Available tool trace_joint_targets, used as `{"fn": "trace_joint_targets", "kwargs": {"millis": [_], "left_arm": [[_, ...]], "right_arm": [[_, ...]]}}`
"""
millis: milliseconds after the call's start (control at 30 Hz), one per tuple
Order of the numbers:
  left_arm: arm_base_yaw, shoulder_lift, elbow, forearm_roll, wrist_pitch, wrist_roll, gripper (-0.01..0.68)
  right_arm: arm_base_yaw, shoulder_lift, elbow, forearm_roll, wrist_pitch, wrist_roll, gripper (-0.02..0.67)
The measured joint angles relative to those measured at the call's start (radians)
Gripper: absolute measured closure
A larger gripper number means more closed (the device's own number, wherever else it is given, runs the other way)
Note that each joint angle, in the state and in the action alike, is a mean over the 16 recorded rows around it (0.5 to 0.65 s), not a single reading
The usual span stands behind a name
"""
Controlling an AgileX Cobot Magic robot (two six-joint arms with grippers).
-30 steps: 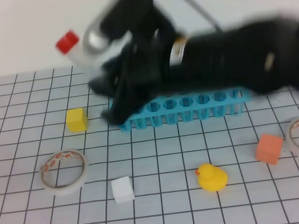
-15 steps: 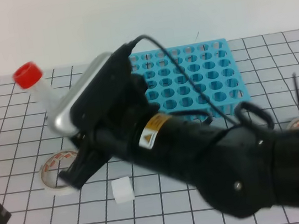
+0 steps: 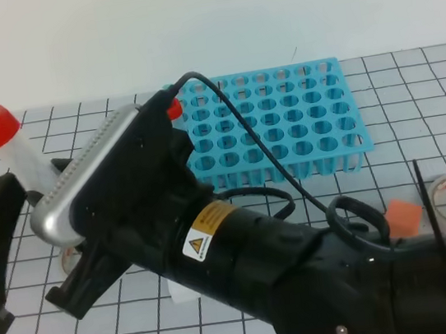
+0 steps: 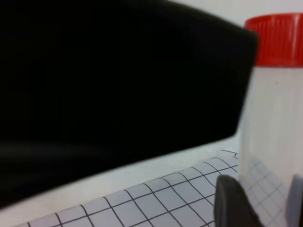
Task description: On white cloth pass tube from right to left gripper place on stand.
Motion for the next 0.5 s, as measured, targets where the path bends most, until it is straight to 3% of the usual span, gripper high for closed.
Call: {"fn": "trace_joint_targets", "kwargs": {"millis": [200,500], "left_arm": [[0.000,0.000,0.000,-0.015,-0.010,0.000,0.156],[0.000,0.000,0.000,-0.055,-0.030,0.000,0.134]], "right_arm": [[0.023,0.001,0.013,-0.008,-0.027,0.018,0.417],[0.063,0.001,0.031,-0.031,-0.063,0.038,0.417]]}}
